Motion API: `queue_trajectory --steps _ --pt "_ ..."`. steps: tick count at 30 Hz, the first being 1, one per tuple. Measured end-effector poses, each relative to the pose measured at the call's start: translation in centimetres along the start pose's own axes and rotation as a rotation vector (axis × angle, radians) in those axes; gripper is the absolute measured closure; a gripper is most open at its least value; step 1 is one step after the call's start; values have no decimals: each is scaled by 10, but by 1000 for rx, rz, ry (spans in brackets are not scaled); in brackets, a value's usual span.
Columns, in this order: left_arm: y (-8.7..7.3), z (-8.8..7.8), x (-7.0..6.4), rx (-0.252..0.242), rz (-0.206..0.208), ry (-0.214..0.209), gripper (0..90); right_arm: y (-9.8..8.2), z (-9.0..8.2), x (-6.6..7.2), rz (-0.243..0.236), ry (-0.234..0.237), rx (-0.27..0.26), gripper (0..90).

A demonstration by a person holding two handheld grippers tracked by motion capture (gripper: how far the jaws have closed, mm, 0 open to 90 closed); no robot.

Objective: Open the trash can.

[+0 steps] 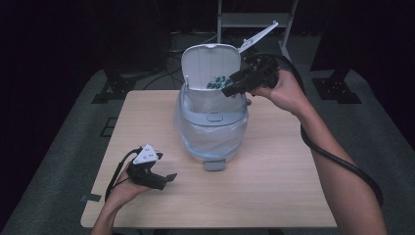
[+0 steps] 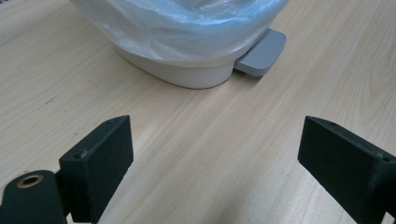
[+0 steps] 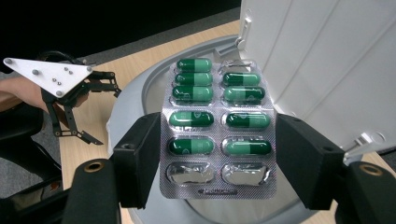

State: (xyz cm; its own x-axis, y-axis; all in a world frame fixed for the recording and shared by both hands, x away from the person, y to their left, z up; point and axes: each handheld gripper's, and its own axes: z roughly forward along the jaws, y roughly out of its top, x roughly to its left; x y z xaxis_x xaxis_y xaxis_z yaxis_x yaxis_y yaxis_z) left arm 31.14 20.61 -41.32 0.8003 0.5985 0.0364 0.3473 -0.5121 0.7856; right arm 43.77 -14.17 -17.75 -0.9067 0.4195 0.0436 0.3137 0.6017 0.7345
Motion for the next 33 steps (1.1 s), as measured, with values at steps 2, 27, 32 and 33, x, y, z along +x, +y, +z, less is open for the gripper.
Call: queue_trajectory --steps 2,27,32,33 --pt "0 0 0 0 -1 -1 94 2 1 0 -3 3 -1 326" --pt "-1 0 1 1 -9 -4 94 16 35 -1 -23 9 15 313" --pt "-2 -1 2 2 -11 -7 94 13 40 -3 -9 22 18 298" --pt "-2 -1 2 1 -15 -6 94 10 40 -4 -9 25 20 303"
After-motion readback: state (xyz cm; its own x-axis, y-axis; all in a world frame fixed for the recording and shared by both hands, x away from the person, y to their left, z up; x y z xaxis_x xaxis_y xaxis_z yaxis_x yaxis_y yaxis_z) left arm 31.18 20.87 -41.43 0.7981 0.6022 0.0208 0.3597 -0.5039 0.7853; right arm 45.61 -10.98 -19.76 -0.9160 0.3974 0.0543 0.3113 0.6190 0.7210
